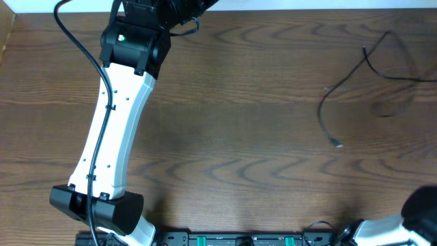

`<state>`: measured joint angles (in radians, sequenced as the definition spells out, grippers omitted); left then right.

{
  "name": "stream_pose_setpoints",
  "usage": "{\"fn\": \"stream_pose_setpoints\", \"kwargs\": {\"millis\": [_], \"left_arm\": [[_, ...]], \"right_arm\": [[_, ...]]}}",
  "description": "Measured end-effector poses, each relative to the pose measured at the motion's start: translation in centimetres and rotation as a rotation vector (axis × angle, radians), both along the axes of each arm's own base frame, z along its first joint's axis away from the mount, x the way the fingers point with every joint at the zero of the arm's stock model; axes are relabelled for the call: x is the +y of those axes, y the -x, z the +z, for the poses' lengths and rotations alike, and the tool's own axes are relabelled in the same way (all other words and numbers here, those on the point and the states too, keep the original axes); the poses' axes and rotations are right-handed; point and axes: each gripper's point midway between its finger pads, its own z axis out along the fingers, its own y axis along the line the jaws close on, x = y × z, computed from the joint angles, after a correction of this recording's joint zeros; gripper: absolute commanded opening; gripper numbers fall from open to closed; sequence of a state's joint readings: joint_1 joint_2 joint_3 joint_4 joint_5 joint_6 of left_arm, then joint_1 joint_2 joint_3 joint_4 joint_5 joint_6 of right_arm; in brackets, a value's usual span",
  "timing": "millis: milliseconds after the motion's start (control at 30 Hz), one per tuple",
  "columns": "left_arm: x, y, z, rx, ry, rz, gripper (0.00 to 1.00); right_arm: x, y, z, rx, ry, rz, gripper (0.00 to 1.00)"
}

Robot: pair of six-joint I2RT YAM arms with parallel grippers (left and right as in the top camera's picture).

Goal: Untangle cables

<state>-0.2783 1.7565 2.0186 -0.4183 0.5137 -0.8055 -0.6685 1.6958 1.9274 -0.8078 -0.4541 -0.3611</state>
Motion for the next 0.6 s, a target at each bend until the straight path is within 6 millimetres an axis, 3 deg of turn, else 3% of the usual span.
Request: {"fn": "stream_pose_setpoints", "kwargs": {"millis": [33,67,100,133,200,267,367,467,533,600], "left_arm": [[-0.1,0.1,0.0,0.000,0.000,-0.008,0.85],[-0.2,0.2,0.0,0.001,0.002,-0.020,0.85],[-0.4,0.4,0.0,0.002,0.005,-0.031,0.85],[-0.6,0.6,0.1,0.004,0.009,-0.049,0.85],[-1.0,1.0,0.1,0.005,0.016,-0.079,0.85],[-1.2,1.3,-0.2,0.022,0.017,-0.098,0.85],[-1.3,1.6,-0.9,0.055,0.013,-0.109,0.85],[-1.5,1.9,-0.9,0.059,0.017,-0.127,0.85],[-1.7,2.2,-0.8,0.062,0.022,-0.148,0.85],[-1.9,2.4,-0.8,0.064,0.027,-0.165,0.85]], "right_arm": [[-1.5,1.3,2.0,-0.045,0.043,-0.057,0.01],[-3.7,3.5,5.4,-0.122,0.110,-0.149,0.34],[-5.1,4.7,7.2,-0.170,0.138,-0.211,0.91],[-6.5,6.0,8.2,-0.199,0.142,-0.275,0.99],[-8.1,7.3,7.5,-0.184,0.085,-0.354,0.99],[-8.2,7.1,5.6,-0.142,0.019,-0.366,0.99],[-6.5,5.1,0.8,-0.036,-0.139,-0.286,0.99],[-4.5,2.5,-0.7,-0.022,-0.194,-0.199,0.99],[-5.8,2.7,-1.1,0.006,-0.161,-0.326,0.99],[-8.5,4.1,-3.3,0.082,-0.147,-0.503,0.99]]}}
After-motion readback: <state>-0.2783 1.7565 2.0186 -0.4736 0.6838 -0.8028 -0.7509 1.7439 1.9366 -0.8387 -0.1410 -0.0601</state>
